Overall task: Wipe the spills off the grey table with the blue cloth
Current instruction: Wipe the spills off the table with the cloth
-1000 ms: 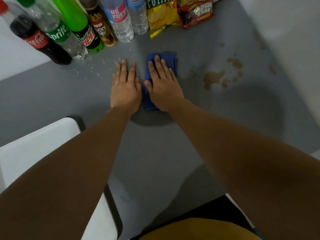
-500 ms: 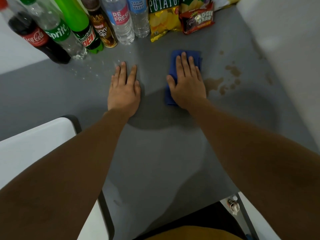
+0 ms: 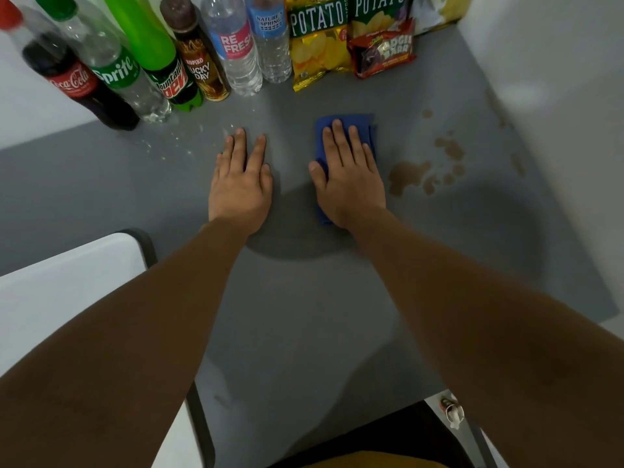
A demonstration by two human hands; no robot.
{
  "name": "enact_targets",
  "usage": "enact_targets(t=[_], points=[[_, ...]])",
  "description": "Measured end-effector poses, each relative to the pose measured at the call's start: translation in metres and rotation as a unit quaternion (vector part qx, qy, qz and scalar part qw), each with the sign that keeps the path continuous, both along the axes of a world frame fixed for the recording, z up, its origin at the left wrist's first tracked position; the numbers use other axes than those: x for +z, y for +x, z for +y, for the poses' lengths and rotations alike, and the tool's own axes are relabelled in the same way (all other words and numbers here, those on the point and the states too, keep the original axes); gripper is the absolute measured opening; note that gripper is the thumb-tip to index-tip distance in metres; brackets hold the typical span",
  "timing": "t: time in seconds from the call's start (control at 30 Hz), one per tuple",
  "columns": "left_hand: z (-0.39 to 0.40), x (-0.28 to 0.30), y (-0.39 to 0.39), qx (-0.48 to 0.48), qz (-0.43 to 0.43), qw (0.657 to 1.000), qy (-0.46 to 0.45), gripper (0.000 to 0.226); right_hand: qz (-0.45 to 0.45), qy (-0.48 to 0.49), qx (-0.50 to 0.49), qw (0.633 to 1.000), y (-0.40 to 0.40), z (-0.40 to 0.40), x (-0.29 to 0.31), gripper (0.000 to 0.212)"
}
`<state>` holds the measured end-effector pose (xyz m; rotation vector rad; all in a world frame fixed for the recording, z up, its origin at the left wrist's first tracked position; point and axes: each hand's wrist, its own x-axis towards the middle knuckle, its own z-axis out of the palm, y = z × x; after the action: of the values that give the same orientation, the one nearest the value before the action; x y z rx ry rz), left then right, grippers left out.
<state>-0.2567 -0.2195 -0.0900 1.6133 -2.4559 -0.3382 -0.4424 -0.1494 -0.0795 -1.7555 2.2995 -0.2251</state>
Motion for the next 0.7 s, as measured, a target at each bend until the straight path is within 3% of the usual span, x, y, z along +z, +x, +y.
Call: enact_targets(t=[0.27,0.47,0.7], points=[[0.0,0.006,-0.002,-0.007,0.006,1.0,0.004,0.053,0.006,0.013,-0.05,0.999,-0.056,0.027,0.0,0.062],[0.006,0.012,-0.009,0.007,0.022,1.0,-0.001,0.052,0.006,0.017,-0.072,0.997,-0.029,0.07,-0.003,0.063],[0.032,0.014,-0.041,-0.047,0.059,0.997,-0.017,0.049,0.008,-0.003,0.002,1.0,-0.019,0.05,-0.003,0.064]])
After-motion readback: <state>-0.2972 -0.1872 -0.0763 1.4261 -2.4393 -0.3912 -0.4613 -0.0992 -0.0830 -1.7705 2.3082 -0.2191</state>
